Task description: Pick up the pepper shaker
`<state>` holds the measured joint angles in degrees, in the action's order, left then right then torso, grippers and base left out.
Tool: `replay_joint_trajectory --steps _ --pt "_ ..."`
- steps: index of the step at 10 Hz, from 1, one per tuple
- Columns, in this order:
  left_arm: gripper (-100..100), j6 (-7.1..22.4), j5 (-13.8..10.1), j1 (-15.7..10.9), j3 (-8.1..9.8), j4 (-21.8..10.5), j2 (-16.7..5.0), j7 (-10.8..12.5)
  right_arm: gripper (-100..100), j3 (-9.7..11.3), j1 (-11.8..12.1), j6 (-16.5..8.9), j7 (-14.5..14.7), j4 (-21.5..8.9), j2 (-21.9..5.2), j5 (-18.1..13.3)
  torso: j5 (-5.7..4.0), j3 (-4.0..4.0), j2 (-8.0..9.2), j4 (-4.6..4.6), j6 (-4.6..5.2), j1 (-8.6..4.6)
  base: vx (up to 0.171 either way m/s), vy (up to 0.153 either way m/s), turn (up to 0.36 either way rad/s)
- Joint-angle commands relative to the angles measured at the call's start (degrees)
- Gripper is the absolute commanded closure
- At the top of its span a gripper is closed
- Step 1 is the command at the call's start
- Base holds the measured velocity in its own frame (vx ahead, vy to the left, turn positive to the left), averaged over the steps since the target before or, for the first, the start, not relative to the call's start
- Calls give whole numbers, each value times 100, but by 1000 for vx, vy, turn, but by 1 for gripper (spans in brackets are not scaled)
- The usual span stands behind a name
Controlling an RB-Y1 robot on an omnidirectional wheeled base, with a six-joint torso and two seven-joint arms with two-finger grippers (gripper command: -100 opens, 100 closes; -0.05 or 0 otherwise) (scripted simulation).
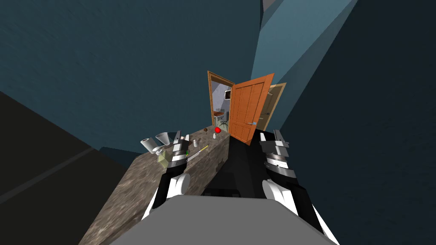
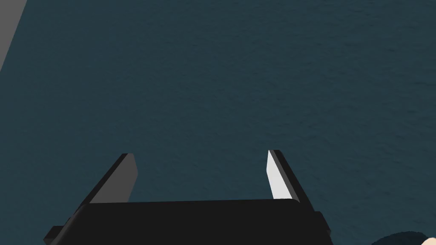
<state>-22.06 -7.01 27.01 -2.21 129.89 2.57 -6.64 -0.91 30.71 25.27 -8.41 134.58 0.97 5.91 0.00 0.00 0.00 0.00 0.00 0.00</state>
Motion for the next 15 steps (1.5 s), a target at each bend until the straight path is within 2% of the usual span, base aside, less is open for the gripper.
replay_joint_trajectory --steps 1,5,9,10,13,14,15 --pt "-100 30 -46 54 11 33 -235 -44 0 0 0 0 0 0 0 0 0 0 0 0 0 0 -23 4 -78" --pt "-100 177 -205 245 64 137 -828 -185 0 0 -1 0 0 0 0 0 3 12 21 5 1 14 -48 28 -114" --pt "-100 498 -449 550 171 266 -1524 -377 0 0 -1 0 0 0 0 0 3 13 23 5 1 15 -56 27 -169" --pt "-100 498 -449 550 171 266 -1571 -377 0 0 -1 0 0 0 0 0 4 13 22 5 1 16 -38 23 -50" --pt "-100 877 -671 838 289 350 -2145 -527 0 0 -1 0 0 0 0 0 2 9 16 4 2 8 -41 11 -179" --pt "-100 877 -671 838 289 350 -2205 -527 0 0 -1 0 0 0 0 0 2 10 17 4 1 11 -35 22 -48" --pt "-100 1030 -750 942 336 372 -2429 -575 0 -1 0 0 0 0 0 0 3 8 13 4 -2 13 -30 15 -122"
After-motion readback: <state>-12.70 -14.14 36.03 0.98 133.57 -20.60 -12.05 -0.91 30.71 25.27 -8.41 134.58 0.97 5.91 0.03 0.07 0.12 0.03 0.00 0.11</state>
